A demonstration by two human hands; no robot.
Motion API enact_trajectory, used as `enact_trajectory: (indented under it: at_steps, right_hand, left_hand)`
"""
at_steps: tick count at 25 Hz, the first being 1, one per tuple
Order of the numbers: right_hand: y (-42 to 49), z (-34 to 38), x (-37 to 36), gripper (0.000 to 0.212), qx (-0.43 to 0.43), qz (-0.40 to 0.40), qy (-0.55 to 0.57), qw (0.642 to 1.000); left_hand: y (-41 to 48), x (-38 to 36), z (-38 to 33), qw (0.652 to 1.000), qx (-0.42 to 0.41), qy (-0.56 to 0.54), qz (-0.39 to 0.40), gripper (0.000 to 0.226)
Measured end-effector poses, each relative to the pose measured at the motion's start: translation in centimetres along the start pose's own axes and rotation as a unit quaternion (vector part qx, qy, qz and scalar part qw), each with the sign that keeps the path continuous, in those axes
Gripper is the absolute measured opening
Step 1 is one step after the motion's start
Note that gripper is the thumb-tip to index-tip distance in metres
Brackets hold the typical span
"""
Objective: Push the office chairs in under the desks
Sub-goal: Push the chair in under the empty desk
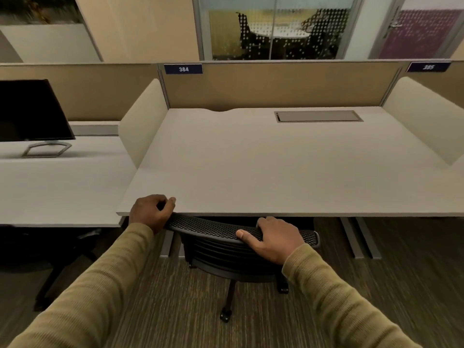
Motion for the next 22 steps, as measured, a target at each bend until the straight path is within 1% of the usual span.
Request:
enact_trajectory:
  at_steps: [4, 9, 12, 16, 22]
  right_hand:
    - [-1.8, -1.6, 0.5, 0.081, -0.007, -0.014, 0.009, 1.000]
    - [-5.2, -4.3, 1.9, 0.081, 0.002, -0.010, 0.010, 1.000]
    - [-7.1, -5.5, 2.7, 0.084, 0.008, -0.012, 0.000, 1.000]
    - [-10.0, -7.0, 3.7, 0.084, 0.022, -0.029, -0.008, 0.999]
    - [-14.1, -12.2, 6.0, 0.079, 0.030, -0.060, -0.018, 0.998]
  left_hand:
    - [-2.5, 0.1, -1.8, 1.000, 0.024, 0.008, -0.005, 0.044]
    - [-7.1, -0.3, -5.1, 0.999, 0.049, 0.007, -0.008, 0.045]
    - [-9.3, -0.1, -6.6, 0.998, 0.061, 0.013, -0.011, 0.045]
    - [-12.1, 0.1, -8.8, 0.997, 0.070, 0.016, -0.008, 0.049]
    - [-15.8, -1.2, -14.4, 0.996, 0.088, 0.012, -0.010, 0.051]
Point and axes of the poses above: each hand's wrist, its own y-axis towards the middle knuckle, its own x-axis out of the back of the hand, z = x × y, the point moved 4 cm from there along y, towards the middle knuckle, and after that the axes turned 12 degrees about y, right-handed, at the moved point
